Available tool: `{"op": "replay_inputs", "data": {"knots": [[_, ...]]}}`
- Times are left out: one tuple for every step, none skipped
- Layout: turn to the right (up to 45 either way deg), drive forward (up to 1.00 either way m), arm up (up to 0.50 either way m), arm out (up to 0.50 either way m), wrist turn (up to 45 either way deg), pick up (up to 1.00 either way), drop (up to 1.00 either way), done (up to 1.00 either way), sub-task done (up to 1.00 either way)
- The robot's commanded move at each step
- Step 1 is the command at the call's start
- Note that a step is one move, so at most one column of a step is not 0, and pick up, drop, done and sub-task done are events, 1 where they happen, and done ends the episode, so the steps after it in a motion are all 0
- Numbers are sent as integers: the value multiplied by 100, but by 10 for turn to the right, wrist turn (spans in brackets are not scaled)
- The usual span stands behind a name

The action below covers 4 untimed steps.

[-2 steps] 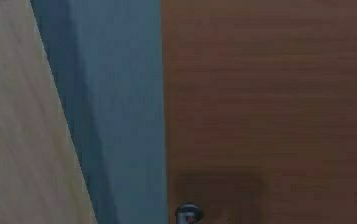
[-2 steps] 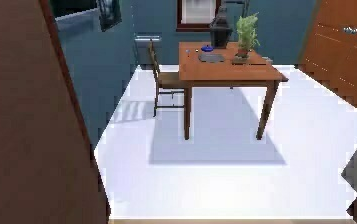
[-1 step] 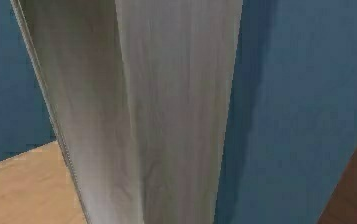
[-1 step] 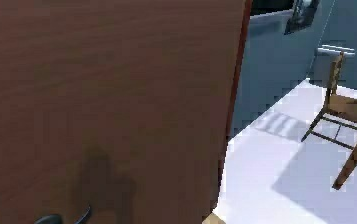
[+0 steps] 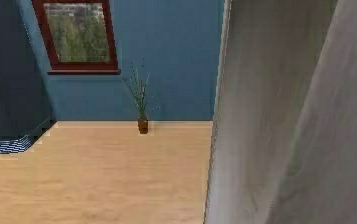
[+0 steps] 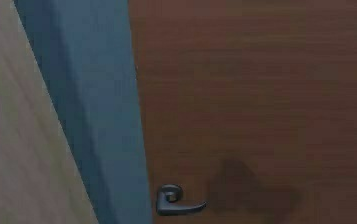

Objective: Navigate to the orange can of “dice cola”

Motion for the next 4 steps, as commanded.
{"op": "replay_inputs", "data": {"knots": [[-450, 0, 0, 0, 0, 0, 0, 0, 0], [-450, 0, 0, 0, 0, 0, 0, 0, 0], [0, 10, 0, 0, 0, 0, 0, 0, 0], [420, 0, 0, 0, 0, 0, 0, 0, 0]]}}
